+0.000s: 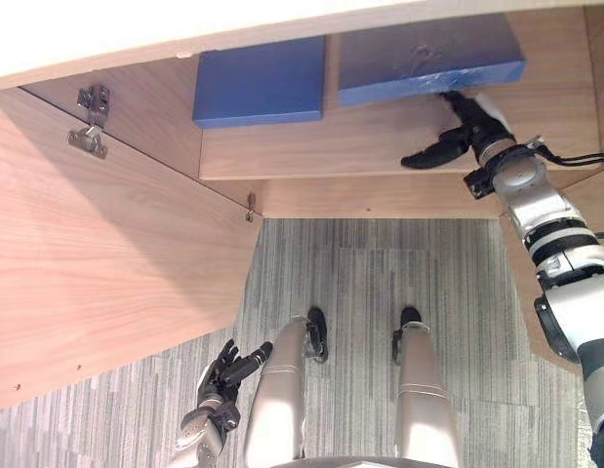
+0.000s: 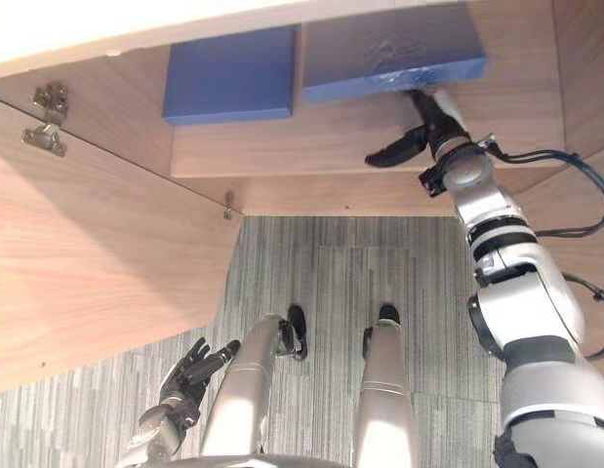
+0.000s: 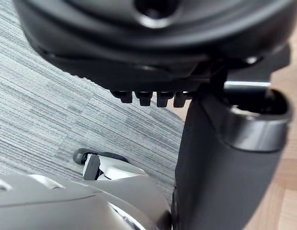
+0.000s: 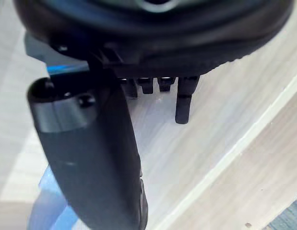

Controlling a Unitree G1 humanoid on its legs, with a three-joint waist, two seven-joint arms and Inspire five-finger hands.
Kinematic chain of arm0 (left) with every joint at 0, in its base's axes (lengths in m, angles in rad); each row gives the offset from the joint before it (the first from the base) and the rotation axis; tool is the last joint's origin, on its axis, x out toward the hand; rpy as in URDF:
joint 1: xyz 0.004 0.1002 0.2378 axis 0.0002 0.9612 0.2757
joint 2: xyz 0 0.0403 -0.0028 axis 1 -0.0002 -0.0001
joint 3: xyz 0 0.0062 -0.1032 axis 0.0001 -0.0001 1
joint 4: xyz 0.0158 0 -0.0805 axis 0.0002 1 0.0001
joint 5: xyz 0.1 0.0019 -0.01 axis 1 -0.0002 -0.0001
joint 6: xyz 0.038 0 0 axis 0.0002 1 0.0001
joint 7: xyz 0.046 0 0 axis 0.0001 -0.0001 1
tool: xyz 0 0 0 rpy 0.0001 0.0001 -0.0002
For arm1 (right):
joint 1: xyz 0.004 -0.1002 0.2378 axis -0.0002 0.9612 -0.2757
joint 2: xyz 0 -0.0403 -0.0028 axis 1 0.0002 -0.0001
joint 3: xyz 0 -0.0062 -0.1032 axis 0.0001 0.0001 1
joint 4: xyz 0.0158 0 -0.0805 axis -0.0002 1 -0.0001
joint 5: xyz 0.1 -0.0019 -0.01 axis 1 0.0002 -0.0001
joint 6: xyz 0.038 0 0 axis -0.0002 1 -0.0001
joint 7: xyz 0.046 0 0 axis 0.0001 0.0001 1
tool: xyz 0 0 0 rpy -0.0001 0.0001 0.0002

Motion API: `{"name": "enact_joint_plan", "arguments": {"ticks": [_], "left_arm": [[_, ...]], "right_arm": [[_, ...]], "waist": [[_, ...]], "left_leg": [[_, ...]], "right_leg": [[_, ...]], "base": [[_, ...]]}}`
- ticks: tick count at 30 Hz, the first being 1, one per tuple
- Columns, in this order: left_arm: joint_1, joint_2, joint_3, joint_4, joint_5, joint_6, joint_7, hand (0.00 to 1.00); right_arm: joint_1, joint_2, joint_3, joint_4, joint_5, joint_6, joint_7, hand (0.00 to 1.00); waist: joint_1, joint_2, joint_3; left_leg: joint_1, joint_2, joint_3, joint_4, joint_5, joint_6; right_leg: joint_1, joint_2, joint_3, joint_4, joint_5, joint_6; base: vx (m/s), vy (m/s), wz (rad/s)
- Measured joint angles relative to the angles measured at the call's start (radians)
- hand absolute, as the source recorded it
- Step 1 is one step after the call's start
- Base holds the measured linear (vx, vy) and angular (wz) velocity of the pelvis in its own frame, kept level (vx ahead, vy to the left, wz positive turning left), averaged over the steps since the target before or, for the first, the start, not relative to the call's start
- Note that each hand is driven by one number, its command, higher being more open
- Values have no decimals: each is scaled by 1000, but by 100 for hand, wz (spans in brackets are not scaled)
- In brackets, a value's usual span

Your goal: Walk over to the cabinet, pick up the folder, carry it to the office cabinet, place the folder inside the office cabinet, then close the office cabinet door

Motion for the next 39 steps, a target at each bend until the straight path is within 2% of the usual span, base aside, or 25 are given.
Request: {"name": "enact_joint_plan", "arguments": {"ticks": [3, 8, 17, 22, 26, 27, 29, 31, 33, 36, 37, 39], "left_arm": [[1, 23, 0, 3, 7, 0, -10, 100], [1, 29, -1, 12, 7, 0, -13, 100], [1, 30, 0, 10, 7, -6, -6, 100], [1, 29, -2, 11, 17, -6, 0, 100], [2, 28, -4, 16, 46, 6, 12, 100], [6, 29, -5, 17, 60, 7, 14, 100], [8, 33, -6, 17, 79, 7, 13, 100], [7, 44, -13, 37, 126, 7, 10, 100], [6, 43, -16, 43, 147, 8, 5, 100], [-25, 30, -21, 85, 191, 8, -6, 100], [-40, 24, -22, 109, 210, 10, -5, 100], [-50, 24, -27, 145, 246, 14, -3, 100]], "right_arm": [[23, -2, 49, -38, -65, -28, 40, 100], [52, -5, 104, -72, -124, -36, 78, 100], [52, 0, 127, -99, -239, -35, 53, 100], [75, 30, 141, -95, -296, -24, 27, 100], [181, 85, 138, -84, -366, 3, 17, 100], [244, 115, 131, -78, -403, 9, 16, 100], [317, 157, 99, -71, -425, 9, 15, 100], [422, 235, 72, -27, -433, 20, 33, 100], [482, 274, 59, 20, -432, 33, 47, 100], [611, 316, -22, 77, -433, 60, 66, 100], [645, 319, -52, 100, -435, 57, 76, 100], [702, 327, -128, 128, -437, 53, 82, 100]], "waist": [[-6, -22, -15], [-8, -27, -17], [-7, -33, -14], [-9, -39, -9], [-3, -52, -8], [-4, -65, -15], [-6, -84, -31], [-13, -118, -78], [-12, -129, -91], [-15, -140, -118], [-20, -140, -128], [-35, -142, -155]], "left_leg": [[4, 2, 7, -26, 10, 2], [18, 2, 12, -38, 12, 4], [19, 2, 27, -47, 15, 7], [57, 6, 32, -64, 16, 6], [189, 13, 30, -157, 38, -8], [257, 14, 31, -222, 59, -19], [324, 14, 30, -297, 87, -29], [411, 22, 29, -400, 128, -51], [456, 31, 22, -424, 131, -57], [497, 16, -93, -421, 130, -59], [512, 11, -148, -421, 128, -62], [572, 14, -168, -471, 128, -63]], "right_leg": [[3, 2, 3, -32, 15, 0], [23, 1, 3, -59, 27, 2], [15, -1, 9, -66, 35, 3], [49, 1, 8, -81, 37, 1], [188, 2, -19, -178, 56, -12], [259, 2, -32, -240, 73, -19], [329, 1, -52, -310, 89, -30], [425, 6, -93, -407, 118, -43], [476, 11, -127, -436, 122, -44], [549, 25, -135, -480, 129, -42], [575, 33, -127, -510, 146, -36], [636, 46, -92, -605, 196, -32]], "base": [[27, 35, -9], [6, 30, -3], [-5, 10, -2], [0, 0, 0], [84, -37, 3], [172, -62, 8], [163, -56, 13], [184, -71, 21], [148, -68, 17], [92, -39, 6], [54, 7, -21], [42, 72, -42]]}}
